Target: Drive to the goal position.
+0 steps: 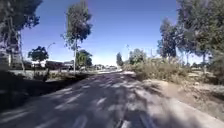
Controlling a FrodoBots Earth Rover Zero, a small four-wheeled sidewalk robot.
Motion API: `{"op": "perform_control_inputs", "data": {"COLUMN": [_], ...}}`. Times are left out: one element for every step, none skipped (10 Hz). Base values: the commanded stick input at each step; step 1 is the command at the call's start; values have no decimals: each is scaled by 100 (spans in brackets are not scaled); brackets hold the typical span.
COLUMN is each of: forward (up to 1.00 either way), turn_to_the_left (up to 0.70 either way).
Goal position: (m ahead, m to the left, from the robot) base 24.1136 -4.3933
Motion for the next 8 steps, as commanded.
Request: {"op": "perform_control_inputs", "data": {"forward": [100, 100, 100, 100, 100, 100, 100, 100], "turn_to_the_left": [0, 0, 0, 0, 0, 0, 0, 0]}}
